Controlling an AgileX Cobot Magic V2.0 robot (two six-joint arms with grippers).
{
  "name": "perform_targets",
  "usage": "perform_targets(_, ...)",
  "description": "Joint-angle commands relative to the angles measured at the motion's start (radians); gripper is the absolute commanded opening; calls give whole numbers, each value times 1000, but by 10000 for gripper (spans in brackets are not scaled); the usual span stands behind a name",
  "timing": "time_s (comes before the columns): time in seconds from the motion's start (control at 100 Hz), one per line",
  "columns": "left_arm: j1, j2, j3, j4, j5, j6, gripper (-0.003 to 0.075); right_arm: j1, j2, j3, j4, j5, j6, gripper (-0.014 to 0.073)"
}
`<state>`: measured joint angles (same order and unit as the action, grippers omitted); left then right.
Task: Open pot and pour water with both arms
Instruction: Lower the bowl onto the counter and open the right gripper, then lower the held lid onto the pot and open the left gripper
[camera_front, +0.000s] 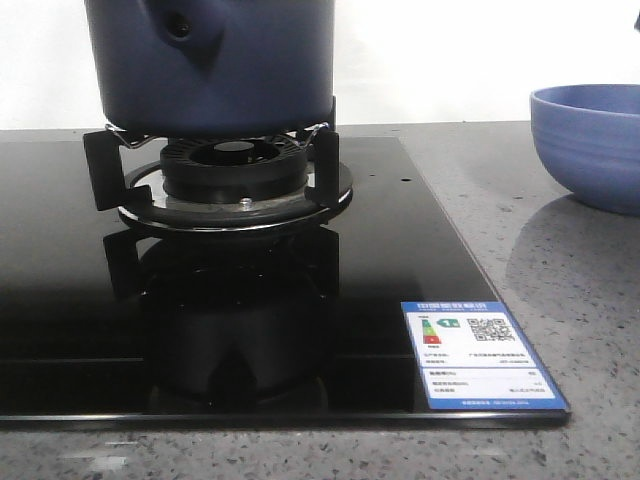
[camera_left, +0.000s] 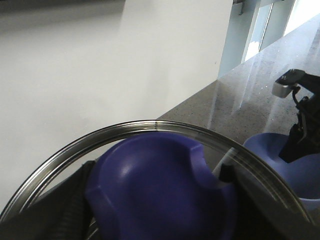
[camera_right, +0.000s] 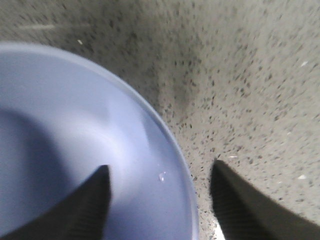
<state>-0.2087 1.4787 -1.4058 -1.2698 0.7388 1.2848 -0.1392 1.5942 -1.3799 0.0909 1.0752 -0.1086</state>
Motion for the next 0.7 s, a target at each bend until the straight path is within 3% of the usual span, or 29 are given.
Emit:
perform_targets(0.0,-10,-26,-41,-67,3,-2,386,-6,-61,-79,-5,8,-1,473)
perform_targets(0.3,-10,36,-41,-60,72,-2,386,-6,-141,-203,-3,26,-1,473)
perform_targets(0.69,-12,75,-41,27,131,2,386,-6,-160,-208,-3,23,-1,473)
